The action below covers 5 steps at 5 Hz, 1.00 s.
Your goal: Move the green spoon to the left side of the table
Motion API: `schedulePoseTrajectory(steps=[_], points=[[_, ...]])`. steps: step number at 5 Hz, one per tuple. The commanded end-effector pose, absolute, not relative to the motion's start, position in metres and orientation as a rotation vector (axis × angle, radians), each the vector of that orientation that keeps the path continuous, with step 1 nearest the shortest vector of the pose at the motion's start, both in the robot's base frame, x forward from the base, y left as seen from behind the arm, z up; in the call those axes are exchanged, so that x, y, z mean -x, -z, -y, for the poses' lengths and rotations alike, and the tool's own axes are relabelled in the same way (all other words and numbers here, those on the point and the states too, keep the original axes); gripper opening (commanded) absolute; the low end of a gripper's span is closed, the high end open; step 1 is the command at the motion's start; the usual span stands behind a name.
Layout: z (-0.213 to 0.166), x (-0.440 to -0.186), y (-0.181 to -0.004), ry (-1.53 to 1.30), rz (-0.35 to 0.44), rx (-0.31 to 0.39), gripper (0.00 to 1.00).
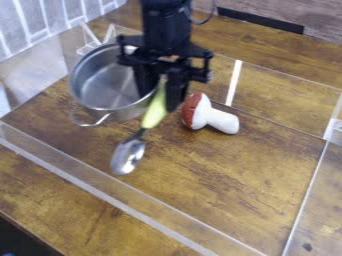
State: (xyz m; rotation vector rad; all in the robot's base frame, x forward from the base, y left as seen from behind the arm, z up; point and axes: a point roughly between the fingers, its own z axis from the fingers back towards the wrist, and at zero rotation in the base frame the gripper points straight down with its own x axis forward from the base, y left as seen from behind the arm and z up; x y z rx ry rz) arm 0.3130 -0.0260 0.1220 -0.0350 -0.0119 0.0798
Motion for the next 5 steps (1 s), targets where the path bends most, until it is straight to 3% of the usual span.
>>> schedulePoseTrajectory(steps=[1,2,3,5], points=[[-0.007,-0.303,-0.146,-0.167,0.102,0.034,0.00],[-0.042,-0.302,-0.149,-0.189,0.095,0.017,0.00],[-0.049,-0.321,-0.161,-0.173,0.098,0.016,0.00],[-0.071,-0.329,-0.138,-0.114,0.076,0.006,0.00]])
